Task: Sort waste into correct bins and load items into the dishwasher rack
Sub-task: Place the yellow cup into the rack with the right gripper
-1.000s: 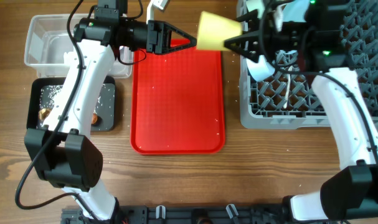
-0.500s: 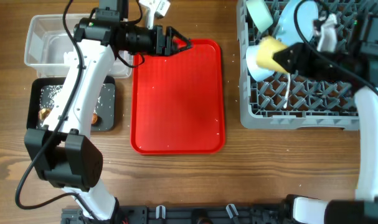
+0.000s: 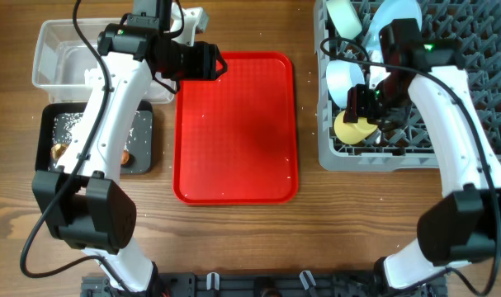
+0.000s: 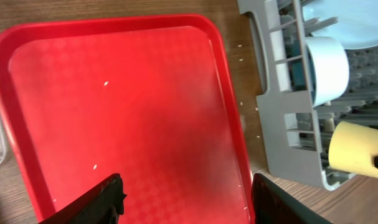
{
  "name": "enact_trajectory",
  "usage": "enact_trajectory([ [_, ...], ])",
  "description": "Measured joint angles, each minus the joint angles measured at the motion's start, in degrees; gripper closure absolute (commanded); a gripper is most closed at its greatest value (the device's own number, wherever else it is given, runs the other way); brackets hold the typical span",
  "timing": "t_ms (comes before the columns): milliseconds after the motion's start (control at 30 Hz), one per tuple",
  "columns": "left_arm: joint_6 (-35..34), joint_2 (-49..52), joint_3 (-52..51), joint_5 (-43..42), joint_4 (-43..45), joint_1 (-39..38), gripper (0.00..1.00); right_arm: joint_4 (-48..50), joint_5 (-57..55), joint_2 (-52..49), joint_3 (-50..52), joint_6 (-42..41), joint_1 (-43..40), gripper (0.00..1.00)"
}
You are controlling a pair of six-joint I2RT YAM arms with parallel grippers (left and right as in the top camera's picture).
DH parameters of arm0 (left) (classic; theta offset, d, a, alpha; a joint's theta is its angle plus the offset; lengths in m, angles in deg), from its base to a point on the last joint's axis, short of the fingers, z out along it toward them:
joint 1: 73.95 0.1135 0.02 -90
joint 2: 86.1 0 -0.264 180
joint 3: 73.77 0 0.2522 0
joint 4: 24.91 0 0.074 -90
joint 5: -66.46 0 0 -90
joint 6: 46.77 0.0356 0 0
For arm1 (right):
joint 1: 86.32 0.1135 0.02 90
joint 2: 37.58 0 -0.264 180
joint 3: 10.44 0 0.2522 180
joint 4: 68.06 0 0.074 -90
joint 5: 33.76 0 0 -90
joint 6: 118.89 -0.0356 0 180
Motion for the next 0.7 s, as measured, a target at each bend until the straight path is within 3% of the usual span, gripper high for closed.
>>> enact_trajectory([
  [133, 0.0, 0.0, 0.0, 1.4, -0.2, 0.0, 0.33, 0.0, -3.4, -1.0, 0.0, -1.6, 0.0, 0.60],
  [267, 0.0, 0.0, 0.0, 1.6, -0.2, 0.0, 0.28, 0.6, -4.4, -1.1, 0.0, -1.6, 0.0, 0.50],
  [467, 0.0, 0.0, 0.0, 1.6, -0.2, 0.0, 0.23, 1.0, -4.5, -1.5, 0.0, -1.6, 0.0, 0.47],
  [533, 0.0, 0.0, 0.0, 1.6, -0.2, 0.0, 0.21, 1.7, -4.4, -2.0, 0.0, -1.6, 0.0, 0.39],
  [600, 0.0, 0.0, 0.0, 1.6, -0.2, 0.0, 0.18, 1.9, -4.1, -2.8, 0.0, -1.6, 0.0, 0.20],
  [700, 0.0, 0.0, 0.0, 1.6, -0.3, 0.0, 0.12, 2.4, -3.9, -3.5, 0.1, -1.4, 0.0, 0.11],
])
